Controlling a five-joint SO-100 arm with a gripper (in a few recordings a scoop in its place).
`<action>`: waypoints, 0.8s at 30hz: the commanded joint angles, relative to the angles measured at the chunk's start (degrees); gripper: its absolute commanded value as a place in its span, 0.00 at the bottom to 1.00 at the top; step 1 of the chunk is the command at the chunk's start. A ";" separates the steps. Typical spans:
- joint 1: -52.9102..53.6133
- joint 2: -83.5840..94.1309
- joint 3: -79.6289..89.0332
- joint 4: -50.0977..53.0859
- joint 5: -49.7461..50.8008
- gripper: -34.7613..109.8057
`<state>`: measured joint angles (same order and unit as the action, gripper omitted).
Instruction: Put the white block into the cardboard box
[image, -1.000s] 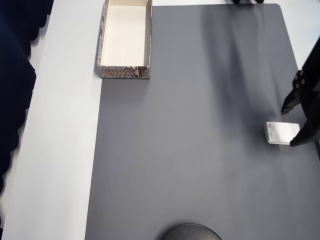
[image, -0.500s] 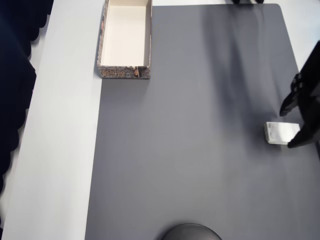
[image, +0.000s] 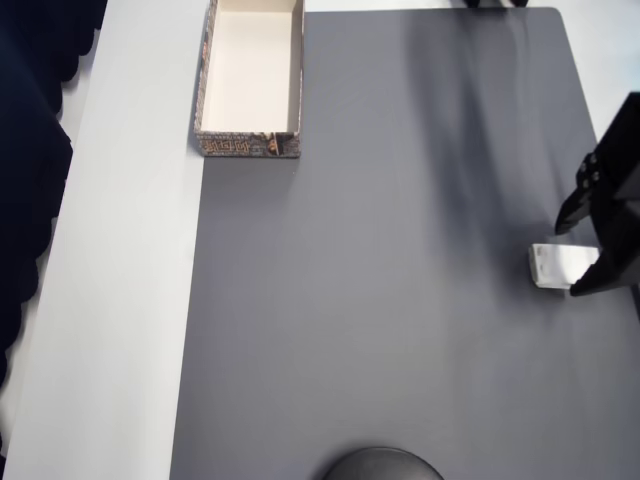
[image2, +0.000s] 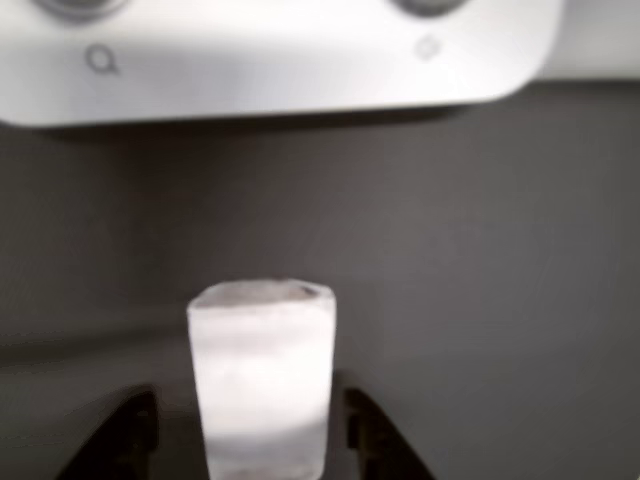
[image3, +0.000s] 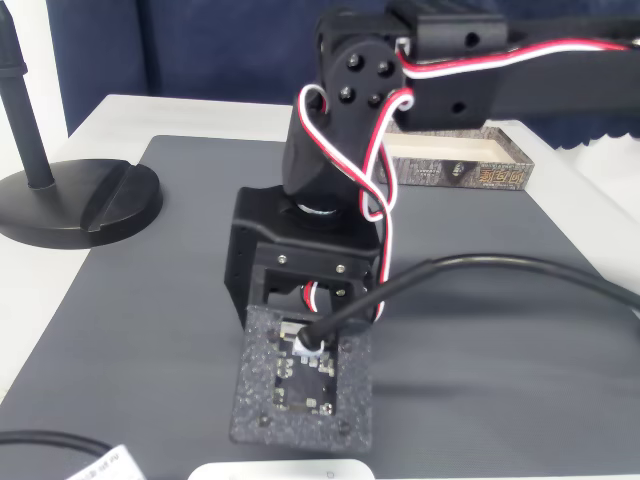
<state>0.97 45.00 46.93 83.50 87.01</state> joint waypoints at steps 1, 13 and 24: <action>0.00 0.70 -4.13 -0.53 0.53 0.42; 0.00 0.26 -4.39 -0.53 0.62 0.41; 0.00 -0.26 -4.48 -0.44 0.79 0.39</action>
<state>0.97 44.03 45.97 83.50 87.01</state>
